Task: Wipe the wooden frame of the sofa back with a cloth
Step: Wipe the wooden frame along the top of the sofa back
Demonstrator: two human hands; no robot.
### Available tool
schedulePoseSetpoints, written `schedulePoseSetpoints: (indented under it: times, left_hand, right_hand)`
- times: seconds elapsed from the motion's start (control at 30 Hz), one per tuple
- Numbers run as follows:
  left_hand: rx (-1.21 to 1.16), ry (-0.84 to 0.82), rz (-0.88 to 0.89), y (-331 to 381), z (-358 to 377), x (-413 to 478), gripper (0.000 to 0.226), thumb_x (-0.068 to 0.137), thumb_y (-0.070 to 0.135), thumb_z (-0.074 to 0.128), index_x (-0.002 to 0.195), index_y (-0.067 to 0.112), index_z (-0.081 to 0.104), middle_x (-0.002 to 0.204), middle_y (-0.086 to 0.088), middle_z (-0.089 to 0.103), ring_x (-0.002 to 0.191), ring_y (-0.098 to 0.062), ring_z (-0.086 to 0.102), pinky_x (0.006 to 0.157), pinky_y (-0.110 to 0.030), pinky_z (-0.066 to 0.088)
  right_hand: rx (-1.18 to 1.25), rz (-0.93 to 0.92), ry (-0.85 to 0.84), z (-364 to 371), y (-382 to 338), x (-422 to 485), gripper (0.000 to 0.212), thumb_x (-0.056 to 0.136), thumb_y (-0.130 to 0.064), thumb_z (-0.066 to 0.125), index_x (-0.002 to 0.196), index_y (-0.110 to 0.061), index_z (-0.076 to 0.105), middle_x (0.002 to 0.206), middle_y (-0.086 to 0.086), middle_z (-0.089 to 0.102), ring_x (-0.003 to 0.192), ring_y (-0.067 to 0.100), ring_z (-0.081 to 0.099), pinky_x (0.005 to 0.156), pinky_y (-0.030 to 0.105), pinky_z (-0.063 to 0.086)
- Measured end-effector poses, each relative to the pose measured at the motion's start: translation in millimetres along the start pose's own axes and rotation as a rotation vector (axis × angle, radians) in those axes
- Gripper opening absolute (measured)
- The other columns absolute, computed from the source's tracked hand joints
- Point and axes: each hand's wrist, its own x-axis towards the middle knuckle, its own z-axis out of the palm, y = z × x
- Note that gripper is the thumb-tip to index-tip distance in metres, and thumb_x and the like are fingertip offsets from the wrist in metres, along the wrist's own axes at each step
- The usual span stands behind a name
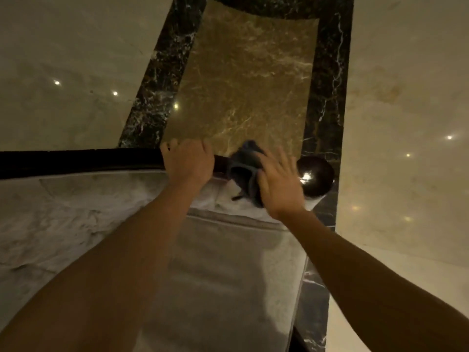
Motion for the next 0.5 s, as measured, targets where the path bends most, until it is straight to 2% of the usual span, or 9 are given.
schedulePoseSetpoints:
  times: [0.07, 0.1, 0.2, 0.27, 0.33, 0.4, 0.5]
  left_hand:
    - [-0.08, 0.086, -0.026, -1, 2, 0, 0.057, 0.094, 0.043, 0.022, 0.066, 0.016, 0.064, 0.078, -0.009, 0.065, 0.092, -0.032, 0.054, 0.096, -0.048, 0.033]
    - [-0.079, 0.082, -0.015, 2, 2, 0, 0.058, 0.092, 0.046, 0.022, 0.068, 0.016, 0.066, 0.078, -0.008, 0.065, 0.094, -0.033, 0.055, 0.096, -0.049, 0.033]
    - [-0.009, 0.024, 0.065, 36, 3, -11, 0.053, 0.091, 0.049, 0.027, 0.073, 0.018, 0.067, 0.079, -0.007, 0.066, 0.093, -0.032, 0.056, 0.093, -0.047, 0.035]
    - [0.02, 0.047, 0.081, 61, 10, -17, 0.045, 0.095, 0.043, 0.033, 0.076, 0.02, 0.068, 0.084, -0.007, 0.07, 0.095, -0.031, 0.058, 0.09, -0.046, 0.033]
    - [0.056, 0.028, 0.056, 71, 13, -20, 0.045, 0.097, 0.039, 0.032, 0.075, 0.019, 0.067, 0.085, -0.007, 0.071, 0.096, -0.031, 0.057, 0.09, -0.046, 0.033]
    - [0.053, 0.026, 0.059, 71, 17, -23, 0.048, 0.096, 0.039, 0.028, 0.062, 0.02, 0.056, 0.077, -0.007, 0.067, 0.093, -0.031, 0.055, 0.09, -0.046, 0.032]
    - [0.051, 0.076, 0.042, 80, 17, -23, 0.05, 0.094, 0.042, 0.026, 0.051, 0.02, 0.04, 0.065, -0.004, 0.053, 0.091, -0.031, 0.054, 0.091, -0.048, 0.032]
  right_hand:
    - [-0.043, 0.157, 0.003, -10, 50, -27, 0.055, 0.104, -0.038, 0.016, 0.156, -0.022, 0.026, 0.168, 0.006, 0.017, 0.155, 0.033, -0.002, 0.124, 0.056, 0.003]
    - [-0.036, 0.191, 0.002, -10, 52, -30, 0.056, 0.103, -0.035, 0.021, 0.157, -0.019, 0.025, 0.168, 0.006, 0.013, 0.155, 0.034, -0.005, 0.124, 0.056, 0.002]
    - [0.127, 0.268, 0.094, 6, -8, -13, 0.055, 0.098, -0.022, 0.037, 0.152, -0.01, 0.036, 0.166, 0.011, 0.02, 0.153, 0.042, 0.002, 0.125, 0.055, 0.003]
    - [0.199, 0.162, 0.16, 11, -40, -6, 0.058, 0.093, -0.016, 0.049, 0.149, -0.01, 0.042, 0.164, 0.011, 0.028, 0.151, 0.047, 0.006, 0.123, 0.055, 0.003]
    - [0.137, 0.042, 0.152, 4, -18, -11, 0.067, 0.086, -0.01, 0.065, 0.149, -0.013, 0.044, 0.162, 0.01, 0.033, 0.151, 0.046, 0.009, 0.122, 0.056, 0.004]
    - [0.01, 0.019, 0.088, -5, 36, -24, 0.066, 0.086, -0.011, 0.066, 0.148, -0.02, 0.045, 0.162, 0.006, 0.033, 0.153, 0.043, 0.007, 0.124, 0.058, 0.003]
    - [0.016, 0.105, 0.109, -22, 76, -29, 0.055, 0.09, -0.015, 0.062, 0.143, -0.025, 0.054, 0.161, 0.008, 0.036, 0.152, 0.043, 0.009, 0.124, 0.058, -0.002]
